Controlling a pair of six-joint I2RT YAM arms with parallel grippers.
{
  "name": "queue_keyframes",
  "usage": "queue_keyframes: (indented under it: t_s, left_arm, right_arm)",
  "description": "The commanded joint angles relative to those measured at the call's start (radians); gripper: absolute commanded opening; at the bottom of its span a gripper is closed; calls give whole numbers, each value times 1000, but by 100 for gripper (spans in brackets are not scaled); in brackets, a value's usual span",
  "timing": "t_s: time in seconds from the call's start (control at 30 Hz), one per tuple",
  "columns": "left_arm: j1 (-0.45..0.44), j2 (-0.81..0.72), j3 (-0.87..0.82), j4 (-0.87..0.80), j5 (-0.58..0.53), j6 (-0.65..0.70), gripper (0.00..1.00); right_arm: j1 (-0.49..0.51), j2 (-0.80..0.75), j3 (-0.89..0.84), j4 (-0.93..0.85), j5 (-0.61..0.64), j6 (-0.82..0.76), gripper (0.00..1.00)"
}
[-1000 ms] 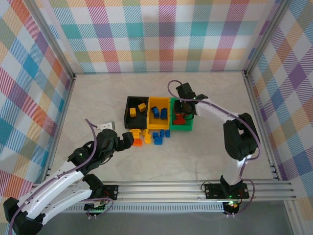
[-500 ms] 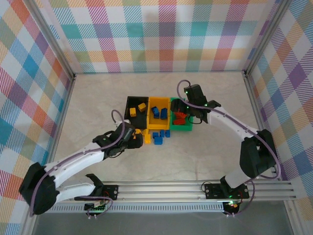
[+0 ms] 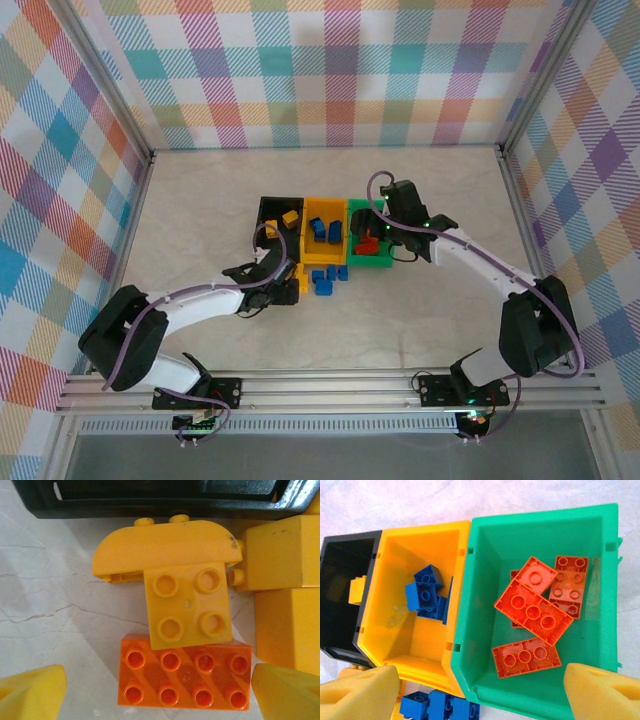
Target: Sort the legos into containers by color
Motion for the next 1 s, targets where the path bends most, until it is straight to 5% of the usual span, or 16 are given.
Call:
queue_keyframes:
  t_s: [0.0, 0.2, 0.43, 0.6, 0.97]
  left_arm:
    - [-1, 33, 33, 24, 1, 15, 95]
    - [-2, 92, 40, 69, -15, 17, 93]
    - [-6, 118, 23, 77, 4, 5, 71]
    - [-31, 18, -23, 41, 15, -25, 61]
    - [-158, -263, 60, -144, 75, -81, 57]
  right_arm:
    - [6, -34, -10, 27, 14, 15, 86]
    - [7, -45, -25, 33, 24, 19, 86]
    - [7, -47, -33, 35, 30, 22, 87]
    - [7, -51, -43, 39, 38, 26, 87]
    - [4, -83, -123, 54, 71, 62, 87]
